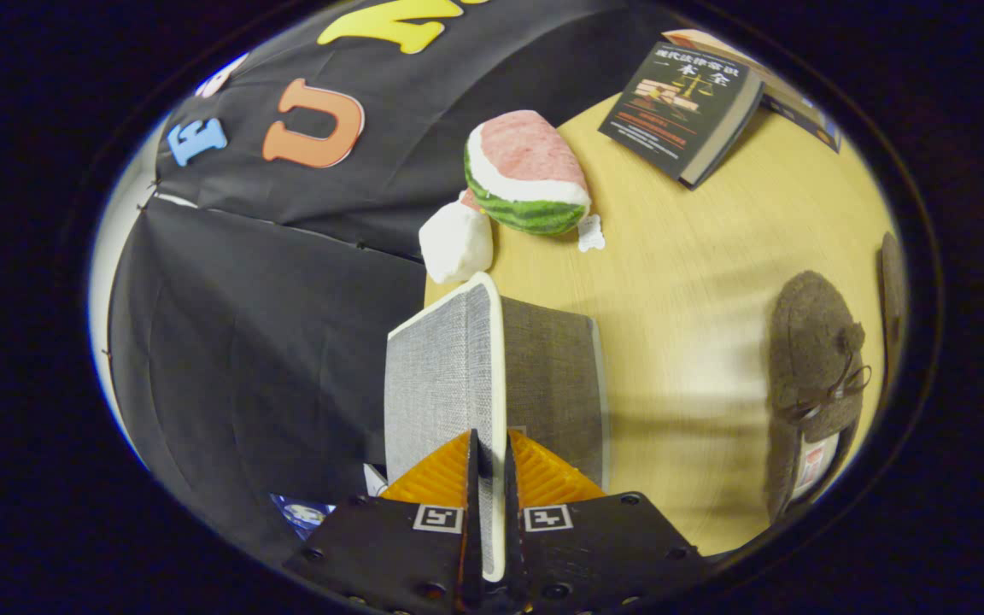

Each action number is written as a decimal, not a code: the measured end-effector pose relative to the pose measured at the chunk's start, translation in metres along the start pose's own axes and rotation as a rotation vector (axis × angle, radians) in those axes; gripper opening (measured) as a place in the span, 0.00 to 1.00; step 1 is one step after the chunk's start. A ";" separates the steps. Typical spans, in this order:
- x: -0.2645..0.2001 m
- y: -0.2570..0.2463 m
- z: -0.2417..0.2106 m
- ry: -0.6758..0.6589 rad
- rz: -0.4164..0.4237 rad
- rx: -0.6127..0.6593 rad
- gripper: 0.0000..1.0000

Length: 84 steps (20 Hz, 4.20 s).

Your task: Open the storage box then place both shoes into the box .Put the left shoe in first, then the right shoe, with the right side of both shoes facing outward in a uniform manner.

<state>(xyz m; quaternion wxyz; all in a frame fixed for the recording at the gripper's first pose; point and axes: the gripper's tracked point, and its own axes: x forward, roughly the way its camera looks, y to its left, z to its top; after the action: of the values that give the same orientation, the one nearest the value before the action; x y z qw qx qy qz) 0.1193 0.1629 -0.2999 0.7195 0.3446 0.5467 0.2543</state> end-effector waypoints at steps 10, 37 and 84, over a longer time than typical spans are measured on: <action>-0.025 0.082 0.000 -0.037 -0.013 -0.020 0.01; 0.067 0.259 -0.056 0.026 -0.058 -0.257 0.95; -0.106 -0.261 -0.002 0.199 -0.657 -0.246 0.01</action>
<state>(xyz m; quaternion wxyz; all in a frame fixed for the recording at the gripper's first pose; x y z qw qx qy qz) 0.0853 -0.0808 -0.4373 0.7420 0.0350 0.6611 0.1055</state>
